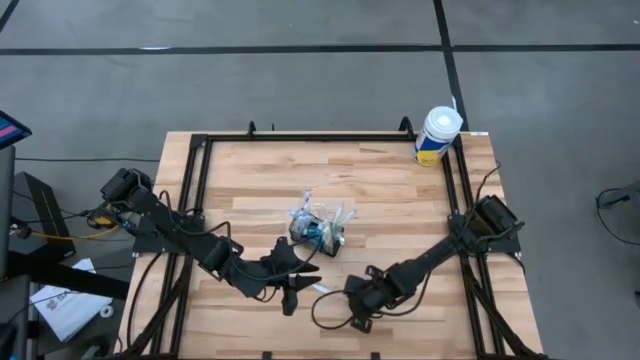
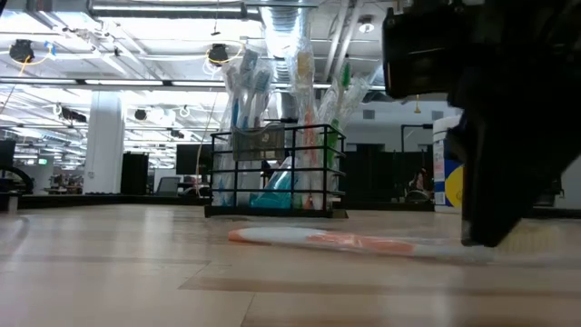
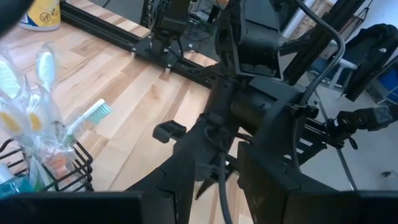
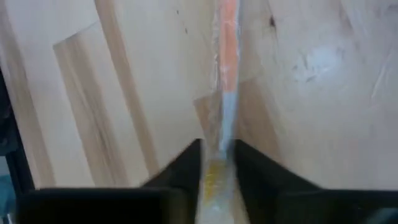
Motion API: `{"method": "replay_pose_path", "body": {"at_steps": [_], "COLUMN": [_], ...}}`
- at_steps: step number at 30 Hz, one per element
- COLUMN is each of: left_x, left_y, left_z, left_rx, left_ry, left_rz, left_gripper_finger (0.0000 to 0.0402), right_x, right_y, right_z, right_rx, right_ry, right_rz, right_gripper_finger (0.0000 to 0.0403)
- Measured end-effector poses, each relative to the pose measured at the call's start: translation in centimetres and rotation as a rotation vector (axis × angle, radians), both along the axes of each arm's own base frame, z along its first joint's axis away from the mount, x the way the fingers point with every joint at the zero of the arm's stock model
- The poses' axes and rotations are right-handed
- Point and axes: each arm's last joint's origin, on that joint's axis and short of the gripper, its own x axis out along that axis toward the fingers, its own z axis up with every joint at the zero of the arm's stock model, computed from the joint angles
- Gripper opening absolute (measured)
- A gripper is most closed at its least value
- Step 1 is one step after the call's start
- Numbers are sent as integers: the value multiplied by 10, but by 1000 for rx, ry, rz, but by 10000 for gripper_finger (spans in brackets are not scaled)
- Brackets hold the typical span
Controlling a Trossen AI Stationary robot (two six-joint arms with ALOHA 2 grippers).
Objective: Pick & Place toothbrushing station
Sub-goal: Put the orange toothbrush into the black wire organizer
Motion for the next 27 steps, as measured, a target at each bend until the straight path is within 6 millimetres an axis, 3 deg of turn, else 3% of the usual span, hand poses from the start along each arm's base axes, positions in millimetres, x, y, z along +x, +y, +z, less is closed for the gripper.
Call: {"method": "replay_pose_path", "body": {"at_steps": [3, 10, 14, 19, 27], "left_x": [0, -2, -13, -37, -67], "left_y": [0, 1, 9, 30, 68], "left_z": [0, 4, 28, 68, 110], "left_rx": [0, -6, -8, 24, 84], "left_ry": [0, -10, -89, -206, -334], "left_rz": [0, -2, 17, 31, -19], "left_gripper_finger": [115, 115, 115, 115, 115], "right_x": [4, 19, 24, 13, -10], "right_y": [-6, -17, -23, -32, -55], "right_z": [0, 4, 25, 72, 206], "right_rx": [-6, 84, 148, 118, -8], "right_ry": [-4, -47, -74, -60, -289], "right_rz": [4, 47, 97, 172, 234], "right_gripper_finger": [19, 2, 1, 0, 0]}}
